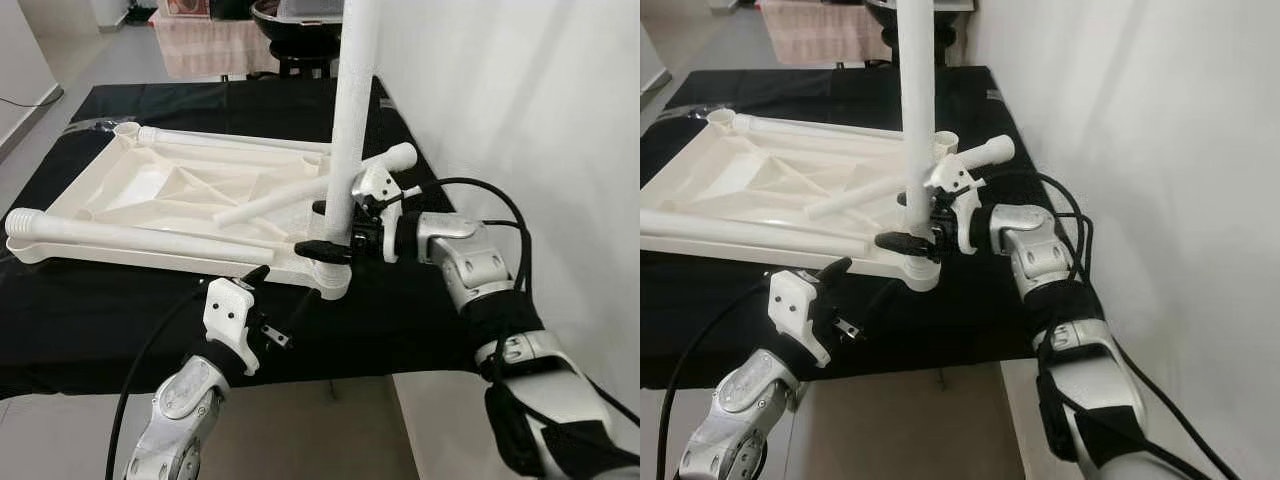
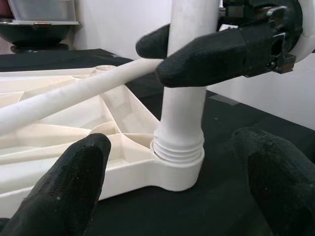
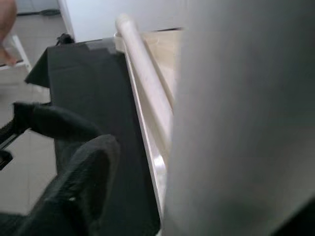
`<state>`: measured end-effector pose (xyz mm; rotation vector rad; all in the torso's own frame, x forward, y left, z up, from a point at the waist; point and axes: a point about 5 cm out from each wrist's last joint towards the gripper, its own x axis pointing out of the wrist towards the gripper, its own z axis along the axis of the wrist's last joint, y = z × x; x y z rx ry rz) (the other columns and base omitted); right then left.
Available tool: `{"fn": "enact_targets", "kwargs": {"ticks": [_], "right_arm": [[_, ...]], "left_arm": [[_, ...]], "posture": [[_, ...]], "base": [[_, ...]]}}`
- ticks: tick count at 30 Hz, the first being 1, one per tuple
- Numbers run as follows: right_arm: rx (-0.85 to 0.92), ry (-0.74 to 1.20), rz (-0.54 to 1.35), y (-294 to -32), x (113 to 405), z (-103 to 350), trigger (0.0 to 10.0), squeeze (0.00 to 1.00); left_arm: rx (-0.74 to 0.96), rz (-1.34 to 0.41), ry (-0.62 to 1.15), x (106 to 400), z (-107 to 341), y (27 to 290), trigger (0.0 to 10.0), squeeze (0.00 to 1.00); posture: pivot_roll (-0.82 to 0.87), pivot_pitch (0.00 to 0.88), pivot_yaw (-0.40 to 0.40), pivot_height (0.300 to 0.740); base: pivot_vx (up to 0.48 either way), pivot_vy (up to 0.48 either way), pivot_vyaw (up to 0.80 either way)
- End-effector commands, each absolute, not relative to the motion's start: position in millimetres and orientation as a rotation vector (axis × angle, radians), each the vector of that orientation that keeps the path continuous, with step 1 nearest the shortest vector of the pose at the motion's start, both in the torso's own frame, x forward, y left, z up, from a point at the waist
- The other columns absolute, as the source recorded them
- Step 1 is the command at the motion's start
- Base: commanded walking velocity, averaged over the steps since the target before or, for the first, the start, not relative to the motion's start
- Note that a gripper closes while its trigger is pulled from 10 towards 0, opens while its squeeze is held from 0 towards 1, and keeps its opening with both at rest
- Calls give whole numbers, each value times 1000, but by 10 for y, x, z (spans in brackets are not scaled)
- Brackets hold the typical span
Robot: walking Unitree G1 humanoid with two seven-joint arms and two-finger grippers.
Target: Building children table
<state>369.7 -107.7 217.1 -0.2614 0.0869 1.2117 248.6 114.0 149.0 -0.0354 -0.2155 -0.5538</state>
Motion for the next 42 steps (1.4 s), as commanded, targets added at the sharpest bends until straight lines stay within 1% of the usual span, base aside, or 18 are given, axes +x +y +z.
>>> {"fn": "enact_targets", "kwargs": {"ticks": [1, 12, 14, 15, 16, 17, 20, 25, 26, 27, 28, 29, 30, 34, 35, 36, 37, 42], "right_arm": [[-257, 128, 1279, -1013, 3667, 2087, 0, 0], [-197, 216, 990, -1227, 3741, 1765, 0, 0], [-157, 276, 734, -1222, 3687, 1524, 0, 0], [-99, 300, 441, -1256, 3638, 1429, 0, 0], [-99, 300, 441, -1256, 3638, 1429, 0, 0], [-73, 326, 287, -1273, 3511, 1357, 0, 0], [-62, 288, 204, -1169, 3368, 1420, 0, 0], [-96, 243, 283, -998, 3495, 1506, 0, 0], [-91, 258, 320, -957, 3536, 1502, 10000, 0], [-91, 253, 364, -916, 3559, 1518, 10000, 0], [-109, 239, 406, -878, 3563, 1565, 10000, 518], [-123, 228, 428, -856, 3556, 1598, 10000, 518], [-112, 203, 476, -820, 3557, 1675, 10000, 1000], [-63, 126, 564, -798, 3595, 1898, 10000, 1000], [-81, 93, 626, -838, 3642, 1987, 10000, 525], [-81, 93, 626, -838, 3642, 1987, 10000, 525], [-123, 68, 750, -901, 3683, 2080, 10000, 0], [-245, 117, 898, -1040, 3729, 2023, 10000, 0]], "left_arm": [[-36, -552, -203, 2472, 1451, 1131, 10000, 0], [-38, -552, -205, 2464, 1466, 1141, 10000, 0], [-38, -553, -206, 2459, 1472, 1156, 10000, 0], [-37, -553, -206, 2459, 1476, 1167, 10000, 0], [-37, -553, -206, 2459, 1476, 1167, 10000, 0], [-35, -553, -206, 2459, 1479, 1176, 10000, 0], [-31, -552, -206, 2471, 1480, 1199, 10000, 0], [-29, -557, -204, 2492, 1476, 1194, 10000, 0], [-28, -557, -204, 2494, 1475, 1191, 10000, 0], [-27, -553, -205, 2494, 1474, 1190, 10000, 0], [-28, -547, -207, 2494, 1474, 1191, 10000, 0], [-29, -542, -208, 2494, 1475, 1191, 10000, 0], [-30, -541, -208, 2494, 1475, 1187, 10000, 0], [-33, -545, -208, 2497, 1475, 1175, 10000, 0], [-34, -547, -208, 2497, 1473, 1168, 10000, 0], [-34, -547, -208, 2497, 1473, 1168, 10000, 0], [-34, -550, -207, 2498, 1471, 1159, 10000, 0], [-34, -552, -208, 2499, 1469, 1152, 10000, 0]], "posture": [[31, 85, -50, 740], [29, 101, -49, 740], [25, 108, -51, 740], [26, 115, -50, 740], [26, 115, -50, 740], [25, 117, -50, 740], [4, 111, -26, 740], [16, 105, -37, 740], [20, 103, -43, 740], [20, 102, -43, 740], [21, 102, -46, 740], [21, 102, -46, 740], [24, 101, -51, 740], [25, 99, -54, 740], [24, 96, -53, 740], [24, 96, -53, 740], [26, 95, -56, 740], [26, 94, -57, 740]], "base": [[0, 0, 0], [0, 0, 0], [0, 0, 0], [0, 0, 0], [0, 0, 0], [0, 0, 0], [0, 0, 0], [0, 0, 0], [0, 0, 0], [0, 0, 0], [0, 0, 0], [0, 0, 0], [0, 0, 0], [0, 0, 0], [0, 0, 0], [0, 0, 0], [0, 0, 0], [0, 0, 0]]}}
